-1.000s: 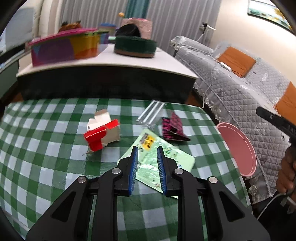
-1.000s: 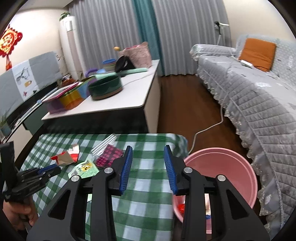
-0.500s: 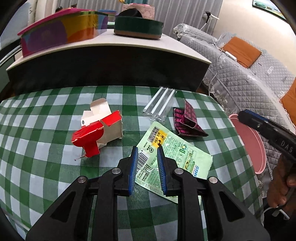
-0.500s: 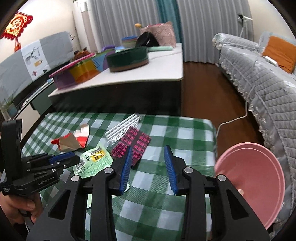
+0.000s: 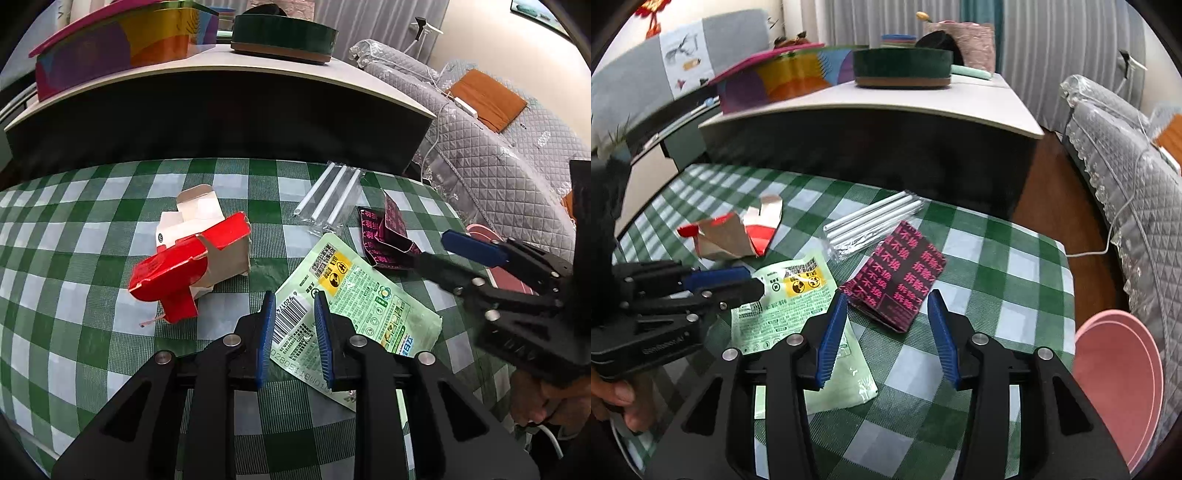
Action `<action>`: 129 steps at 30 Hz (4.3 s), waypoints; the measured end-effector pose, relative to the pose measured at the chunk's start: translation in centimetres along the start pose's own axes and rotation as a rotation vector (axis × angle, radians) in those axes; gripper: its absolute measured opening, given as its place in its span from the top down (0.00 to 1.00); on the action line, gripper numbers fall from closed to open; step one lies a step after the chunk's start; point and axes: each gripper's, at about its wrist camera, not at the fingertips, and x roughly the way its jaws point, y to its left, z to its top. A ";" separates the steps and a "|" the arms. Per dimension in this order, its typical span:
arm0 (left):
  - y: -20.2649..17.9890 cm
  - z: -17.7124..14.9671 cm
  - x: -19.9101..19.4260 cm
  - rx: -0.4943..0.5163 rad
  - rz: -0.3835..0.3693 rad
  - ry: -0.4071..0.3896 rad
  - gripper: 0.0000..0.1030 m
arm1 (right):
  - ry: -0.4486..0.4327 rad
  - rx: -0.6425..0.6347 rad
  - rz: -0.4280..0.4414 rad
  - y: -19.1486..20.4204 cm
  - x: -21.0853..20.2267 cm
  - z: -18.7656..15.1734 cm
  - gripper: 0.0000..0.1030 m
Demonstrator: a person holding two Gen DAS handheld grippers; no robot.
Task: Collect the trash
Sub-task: 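Grasp the green printed packet with the left gripper while the right gripper grasps the pink-and-black packet, then carry the green packet with the left gripper while the right gripper carries the pink packet over the bucket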
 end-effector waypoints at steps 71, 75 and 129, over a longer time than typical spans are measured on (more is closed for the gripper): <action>-0.2 0.4 0.8 -0.137 0.021 0.014 0.80 | -0.073 0.293 -0.002 -7.4 -1.0 1.6 0.96; 0.1 0.3 1.2 -0.145 0.022 0.010 0.80 | -0.083 0.277 -0.014 -7.2 -2.5 1.3 0.96; -10.0 -0.6 -9.0 0.108 -0.053 -0.208 0.99 | -0.257 0.289 -0.270 -11.0 -19.2 -5.7 0.96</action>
